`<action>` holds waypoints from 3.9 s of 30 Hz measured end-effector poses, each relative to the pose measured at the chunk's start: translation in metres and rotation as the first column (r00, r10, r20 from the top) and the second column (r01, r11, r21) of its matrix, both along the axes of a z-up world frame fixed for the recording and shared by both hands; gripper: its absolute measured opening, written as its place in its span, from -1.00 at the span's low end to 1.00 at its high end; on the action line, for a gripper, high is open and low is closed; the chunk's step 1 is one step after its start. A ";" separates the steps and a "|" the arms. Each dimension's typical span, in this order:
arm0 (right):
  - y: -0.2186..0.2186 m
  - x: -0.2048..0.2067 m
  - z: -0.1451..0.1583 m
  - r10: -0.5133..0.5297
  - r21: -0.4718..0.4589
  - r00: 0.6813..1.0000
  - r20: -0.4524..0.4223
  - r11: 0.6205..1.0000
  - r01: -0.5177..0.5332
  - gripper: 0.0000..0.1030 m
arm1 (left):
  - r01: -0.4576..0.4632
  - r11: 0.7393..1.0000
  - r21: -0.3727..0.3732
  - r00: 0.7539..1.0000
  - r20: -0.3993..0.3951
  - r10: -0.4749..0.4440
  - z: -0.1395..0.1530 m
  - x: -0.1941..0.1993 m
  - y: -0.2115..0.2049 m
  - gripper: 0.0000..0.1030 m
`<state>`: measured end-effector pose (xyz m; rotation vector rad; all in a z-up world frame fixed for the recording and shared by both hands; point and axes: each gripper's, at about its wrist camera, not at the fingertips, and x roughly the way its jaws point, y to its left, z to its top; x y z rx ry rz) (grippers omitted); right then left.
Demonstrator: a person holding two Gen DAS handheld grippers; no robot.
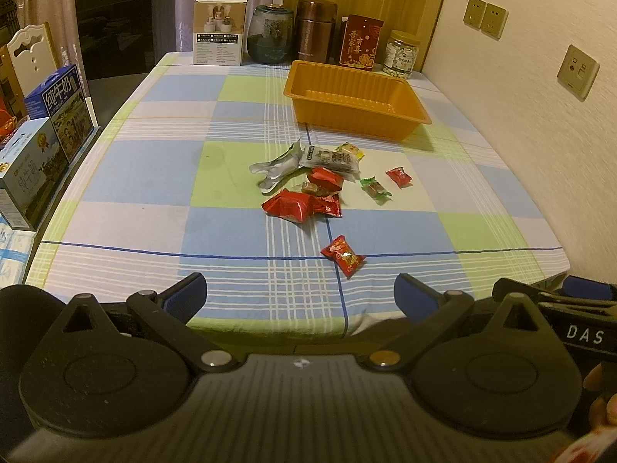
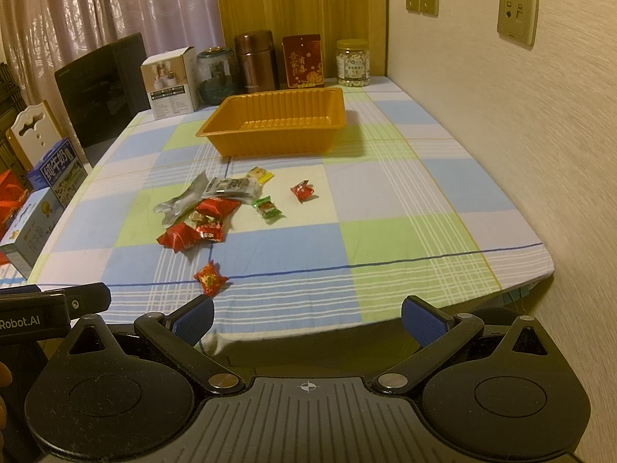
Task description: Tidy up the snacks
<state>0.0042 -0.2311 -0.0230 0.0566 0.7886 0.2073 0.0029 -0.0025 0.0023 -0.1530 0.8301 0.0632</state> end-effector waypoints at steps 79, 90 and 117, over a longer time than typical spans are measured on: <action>0.039 0.164 -0.077 0.139 0.030 0.990 0.038 0.990 -0.140 0.48 | 0.107 0.992 -0.063 0.994 0.032 -0.105 -0.066 0.134 0.008 -0.65; 0.083 0.216 -0.110 0.310 -0.127 0.951 0.002 0.943 -0.308 -0.17 | 0.142 0.987 -0.074 0.990 0.030 -0.140 -0.076 0.170 0.030 -0.65; 0.072 0.267 -0.039 0.100 -0.034 0.977 0.189 0.995 -0.095 -0.61 | 0.221 0.975 -0.038 0.967 0.137 -0.214 -0.043 0.266 0.031 -0.65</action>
